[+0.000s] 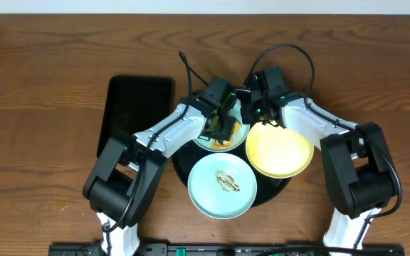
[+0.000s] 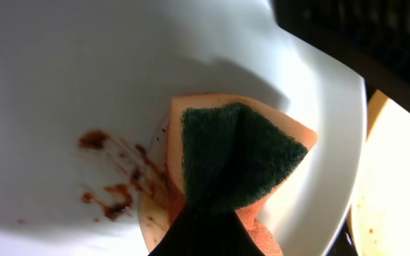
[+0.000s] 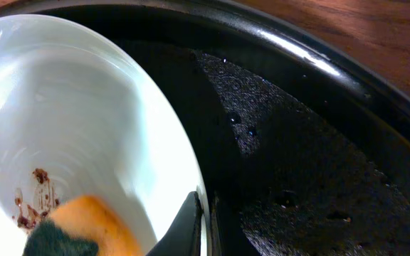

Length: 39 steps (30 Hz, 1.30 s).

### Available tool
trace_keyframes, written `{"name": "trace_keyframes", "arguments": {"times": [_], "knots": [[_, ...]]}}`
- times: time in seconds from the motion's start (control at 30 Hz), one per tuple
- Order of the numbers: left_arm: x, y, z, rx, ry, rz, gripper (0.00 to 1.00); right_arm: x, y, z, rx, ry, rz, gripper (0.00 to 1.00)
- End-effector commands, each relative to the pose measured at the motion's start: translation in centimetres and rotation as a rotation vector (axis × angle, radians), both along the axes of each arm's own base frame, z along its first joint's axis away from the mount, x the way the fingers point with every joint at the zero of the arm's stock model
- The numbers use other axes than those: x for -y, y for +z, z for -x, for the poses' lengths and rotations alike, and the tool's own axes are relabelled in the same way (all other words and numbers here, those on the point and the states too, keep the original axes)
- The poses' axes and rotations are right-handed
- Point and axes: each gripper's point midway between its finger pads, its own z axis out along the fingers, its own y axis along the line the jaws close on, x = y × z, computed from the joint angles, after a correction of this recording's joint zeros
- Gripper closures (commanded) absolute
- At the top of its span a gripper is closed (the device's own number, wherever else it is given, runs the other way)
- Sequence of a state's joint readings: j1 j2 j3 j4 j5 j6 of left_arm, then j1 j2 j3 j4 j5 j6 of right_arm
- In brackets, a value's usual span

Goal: Clean dirty plates on tray and stack at the side

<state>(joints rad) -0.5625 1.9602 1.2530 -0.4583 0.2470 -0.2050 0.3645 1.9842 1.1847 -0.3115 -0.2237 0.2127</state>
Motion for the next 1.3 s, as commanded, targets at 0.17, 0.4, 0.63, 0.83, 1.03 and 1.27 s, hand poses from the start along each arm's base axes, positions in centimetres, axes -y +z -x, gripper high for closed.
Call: {"name": "trace_keyframes", "arguments": {"times": [0.17,0.4,0.63,0.83,1.03,1.27], "knots": [[-6.1,-2.3,-3.1,0.033,0.136,-0.151,0.93,0.5,-1.0,0.6,-0.028,-0.025,0.041,0.99],[-8.3,-1.9,-4.0,0.019,0.219,-0.142,0.93,0.5,-1.0,0.6,-0.029,-0.025,0.041,0.99],[-8.2,3.7,-4.5,0.121,0.230,-0.093,0.92,0.6,-1.0,0.5,-0.025,-0.027,0.044,0.99],[-10.0,6.9,-4.3,0.189,0.264,-0.149,0.93,1.1,-1.0,0.0,-0.005,-0.044,0.076,0.99],[-11.0,6.8,-3.9,0.163,0.280,-0.165,0.92,0.9,-0.6,-0.5,0.020,-0.045,0.066,0.99],[-14.4,7.9,-4.4,0.164,0.364,-0.168,0.93,0.7,0.1,-1.0,0.063,0.008,0.078,0.99]]}}
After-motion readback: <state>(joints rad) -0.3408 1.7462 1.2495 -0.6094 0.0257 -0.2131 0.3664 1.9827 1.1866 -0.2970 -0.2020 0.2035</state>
